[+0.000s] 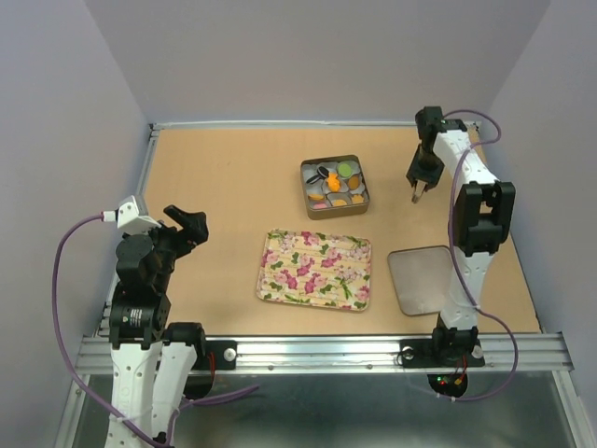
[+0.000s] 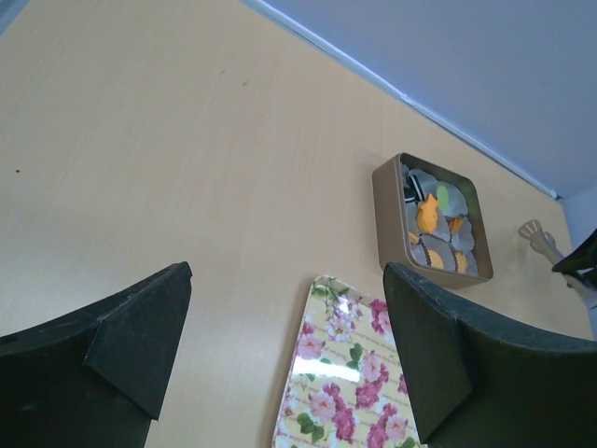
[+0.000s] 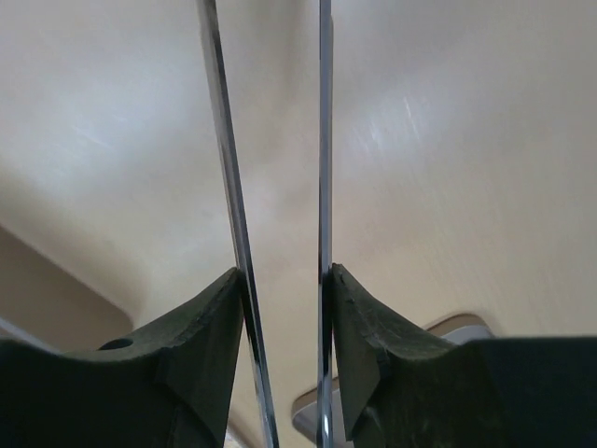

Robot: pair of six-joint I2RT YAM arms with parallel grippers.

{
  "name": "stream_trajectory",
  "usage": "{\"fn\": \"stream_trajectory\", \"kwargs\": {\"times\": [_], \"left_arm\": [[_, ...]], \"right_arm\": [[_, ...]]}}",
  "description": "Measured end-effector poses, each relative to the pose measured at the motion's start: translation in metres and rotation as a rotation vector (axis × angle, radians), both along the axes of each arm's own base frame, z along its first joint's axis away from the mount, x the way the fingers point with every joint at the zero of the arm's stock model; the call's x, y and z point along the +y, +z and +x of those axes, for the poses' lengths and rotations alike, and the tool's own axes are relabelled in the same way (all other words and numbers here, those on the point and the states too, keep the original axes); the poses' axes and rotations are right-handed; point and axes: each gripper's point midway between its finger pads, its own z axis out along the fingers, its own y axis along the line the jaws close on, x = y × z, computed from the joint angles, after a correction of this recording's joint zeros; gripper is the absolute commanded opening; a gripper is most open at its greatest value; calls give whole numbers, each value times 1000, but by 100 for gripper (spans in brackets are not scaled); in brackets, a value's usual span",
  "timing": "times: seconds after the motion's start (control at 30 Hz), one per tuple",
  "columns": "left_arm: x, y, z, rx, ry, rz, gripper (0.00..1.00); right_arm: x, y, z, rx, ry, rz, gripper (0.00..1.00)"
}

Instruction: Pack the cookies

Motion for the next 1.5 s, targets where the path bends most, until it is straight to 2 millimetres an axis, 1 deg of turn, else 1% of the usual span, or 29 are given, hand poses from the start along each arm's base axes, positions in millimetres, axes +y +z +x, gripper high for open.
{"fn": "stream_trajectory", "kwargs": {"times": [0.07, 0.17, 0.2, 0.23, 0.3, 0.37, 0.43, 0.5, 0.7, 0.77, 0.87, 0.93, 1.1, 1.33, 1.37, 1.43, 1.47, 1.5], "left_arm": [[-1, 0, 0, -1, -3, 0, 95], [-1, 1, -1, -6, -4, 0, 95], [-1, 2, -1, -8, -4, 0, 95], [-1, 2, -1, -9, -4, 0, 95], [-1, 2, -1, -8, -3, 0, 95], [-1, 2, -1, -9, -3, 0, 95], [-1, 2, -1, -8, -3, 0, 95], [-1, 2, -1, -9, -3, 0, 95], [-1, 2, -1, -9, -3, 0, 95], [-1, 2, -2, -11, -3, 0, 95], [-2, 4, -3, -19, -8, 0, 95], [-3, 4, -3, -21, -12, 0, 95], [-5, 4, -3, -20, -20, 0, 95], [-5, 3, -3, -17, -20, 0, 95], [-5, 3, -3, -17, -20, 0, 95], [-5, 3, -3, -17, -21, 0, 95], [-5, 3, -3, -17, -21, 0, 95], [-5, 3, -3, -16, -21, 0, 95]], "right_arm": [[0, -28, -15, 56, 1, 0, 46], [2, -62, -43, 138, 3, 6, 46], [3, -70, -53, 165, 5, 9, 46], [4, -77, -63, 191, 6, 14, 46], [4, -84, -74, 209, 7, 17, 47], [5, -85, -79, 206, 9, 21, 49], [5, -82, -76, 183, 14, 21, 52], [5, -76, -72, 156, 19, 21, 62], [6, -55, -62, 73, 39, 26, 64], [7, -51, -61, 62, 41, 30, 65], [8, -49, -61, 57, 43, 34, 71], [8, -49, -62, 56, 46, 36, 73], [8, -44, -70, 48, 49, 40, 80], [15, -30, -78, 18, 61, 77, 80], [17, -23, -82, 2, 67, 92, 77], [23, -11, -92, -28, 81, 125, 75], [29, -5, -100, -49, 95, 147, 72], [32, 0, -116, -60, 104, 167, 70]]}}
